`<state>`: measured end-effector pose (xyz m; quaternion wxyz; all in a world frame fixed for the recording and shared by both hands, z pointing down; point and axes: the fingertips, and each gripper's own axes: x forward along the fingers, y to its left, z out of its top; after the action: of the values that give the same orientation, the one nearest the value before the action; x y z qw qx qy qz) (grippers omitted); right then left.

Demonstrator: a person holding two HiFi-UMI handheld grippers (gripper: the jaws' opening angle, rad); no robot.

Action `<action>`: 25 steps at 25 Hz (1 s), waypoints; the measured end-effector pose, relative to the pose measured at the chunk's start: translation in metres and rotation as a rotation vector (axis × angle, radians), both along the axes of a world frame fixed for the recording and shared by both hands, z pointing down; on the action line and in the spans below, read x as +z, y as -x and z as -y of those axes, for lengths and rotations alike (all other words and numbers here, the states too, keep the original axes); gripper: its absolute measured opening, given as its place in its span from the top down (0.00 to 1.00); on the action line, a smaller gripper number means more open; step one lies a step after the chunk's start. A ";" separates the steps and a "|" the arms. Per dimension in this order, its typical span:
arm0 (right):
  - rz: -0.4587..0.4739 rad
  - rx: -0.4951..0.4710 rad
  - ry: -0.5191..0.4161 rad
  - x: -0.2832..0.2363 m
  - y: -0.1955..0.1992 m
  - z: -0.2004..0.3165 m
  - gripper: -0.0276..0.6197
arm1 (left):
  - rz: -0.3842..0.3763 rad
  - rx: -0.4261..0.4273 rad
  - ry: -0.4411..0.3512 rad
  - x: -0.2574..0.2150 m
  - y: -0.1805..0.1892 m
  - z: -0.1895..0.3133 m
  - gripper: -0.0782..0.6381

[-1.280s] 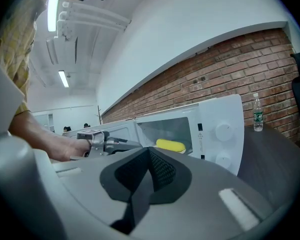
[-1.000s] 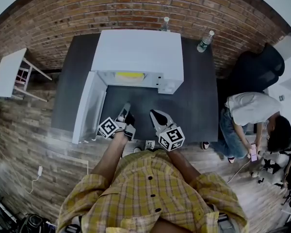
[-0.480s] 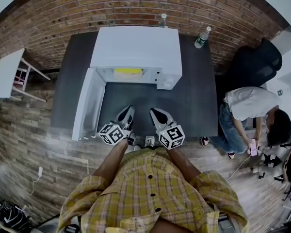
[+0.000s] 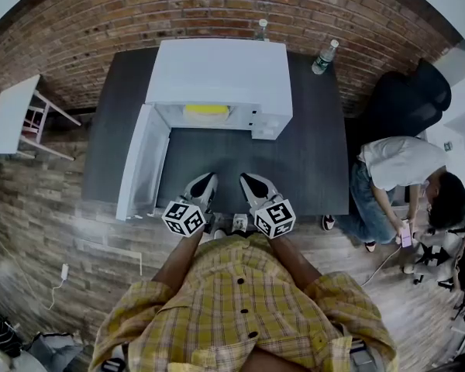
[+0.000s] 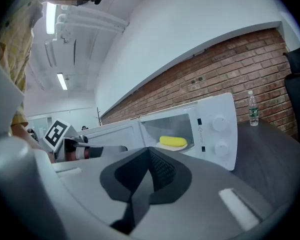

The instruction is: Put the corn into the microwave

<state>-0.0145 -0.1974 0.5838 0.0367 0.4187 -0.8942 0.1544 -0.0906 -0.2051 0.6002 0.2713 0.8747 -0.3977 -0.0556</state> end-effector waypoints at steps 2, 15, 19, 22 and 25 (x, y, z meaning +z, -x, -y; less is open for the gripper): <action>-0.004 -0.002 -0.002 0.000 0.001 -0.001 0.95 | 0.044 0.007 -0.025 -0.002 -0.002 -0.003 0.89; -0.023 0.010 -0.006 -0.001 0.003 0.000 0.95 | 0.149 -0.028 -0.060 -0.002 0.007 -0.005 0.89; -0.025 0.014 -0.004 0.000 0.002 -0.001 0.95 | 0.163 -0.026 -0.070 -0.002 0.006 -0.006 0.89; -0.025 0.017 -0.003 0.001 0.002 -0.002 0.95 | 0.169 -0.029 -0.072 -0.002 0.008 -0.006 0.89; -0.023 0.020 -0.001 0.001 0.003 -0.001 0.95 | 0.176 -0.031 -0.074 -0.002 0.009 -0.006 0.89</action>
<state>-0.0174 -0.1964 0.5845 0.0455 0.4292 -0.8896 0.1494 -0.0997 -0.1988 0.5982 0.2019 0.8795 -0.4310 0.0029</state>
